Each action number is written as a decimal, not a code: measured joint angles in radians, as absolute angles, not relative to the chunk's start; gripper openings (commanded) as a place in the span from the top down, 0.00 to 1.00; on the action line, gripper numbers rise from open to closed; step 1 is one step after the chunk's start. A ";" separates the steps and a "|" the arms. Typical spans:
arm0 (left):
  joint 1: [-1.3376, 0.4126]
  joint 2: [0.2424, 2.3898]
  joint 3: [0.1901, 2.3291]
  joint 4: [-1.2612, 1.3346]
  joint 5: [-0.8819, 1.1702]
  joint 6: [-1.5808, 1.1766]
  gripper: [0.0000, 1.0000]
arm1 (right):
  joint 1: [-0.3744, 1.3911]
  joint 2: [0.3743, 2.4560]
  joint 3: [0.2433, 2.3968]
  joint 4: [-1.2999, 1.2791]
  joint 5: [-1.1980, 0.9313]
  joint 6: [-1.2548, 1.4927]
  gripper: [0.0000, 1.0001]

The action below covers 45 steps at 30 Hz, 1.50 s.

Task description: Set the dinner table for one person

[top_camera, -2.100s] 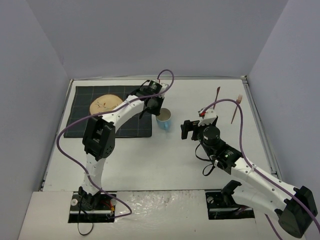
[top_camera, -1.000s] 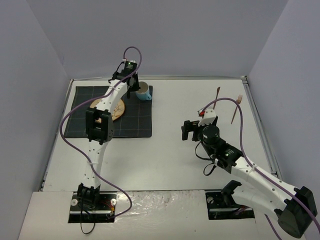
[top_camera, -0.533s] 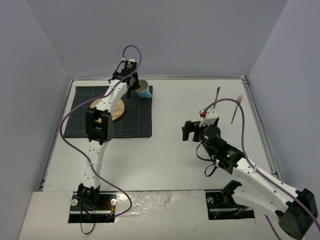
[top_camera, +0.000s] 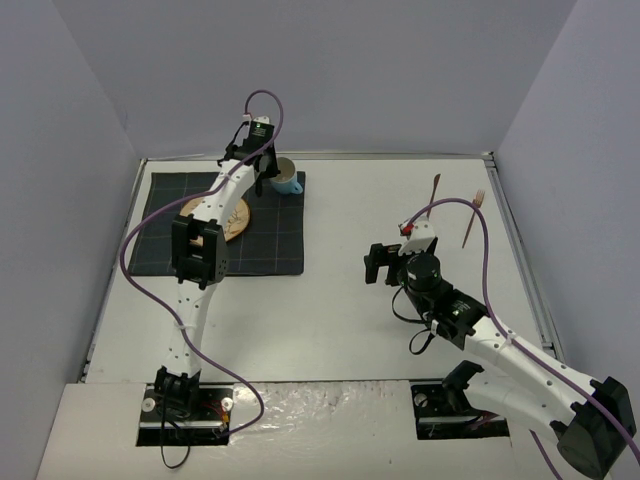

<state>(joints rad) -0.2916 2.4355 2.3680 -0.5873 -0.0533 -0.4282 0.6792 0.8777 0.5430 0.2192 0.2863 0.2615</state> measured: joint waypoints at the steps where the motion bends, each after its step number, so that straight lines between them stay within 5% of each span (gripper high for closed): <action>1: -0.291 2.439 2.368 -0.584 -0.053 -0.429 1.00 | 0.679 0.878 0.541 0.219 0.286 0.262 0.00; 10: -0.287 2.465 2.368 -0.563 -0.049 -0.446 0.88 | 0.679 0.876 0.534 0.219 0.286 0.263 0.00; 23: -0.286 2.465 2.364 -0.498 -0.032 -0.476 0.38 | 0.679 0.875 0.533 0.219 0.286 0.265 0.00; 28: -0.286 2.457 2.346 -0.489 -0.015 -0.477 0.07 | 0.677 0.877 0.533 0.219 0.290 0.266 0.00; 35: -0.286 2.325 2.267 -0.515 0.001 -0.468 0.03 | 0.625 0.937 0.583 0.200 0.339 0.307 0.01; 45: -0.281 1.846 2.104 -0.553 0.003 -0.376 0.03 | 0.282 1.247 0.815 0.169 0.321 0.384 0.05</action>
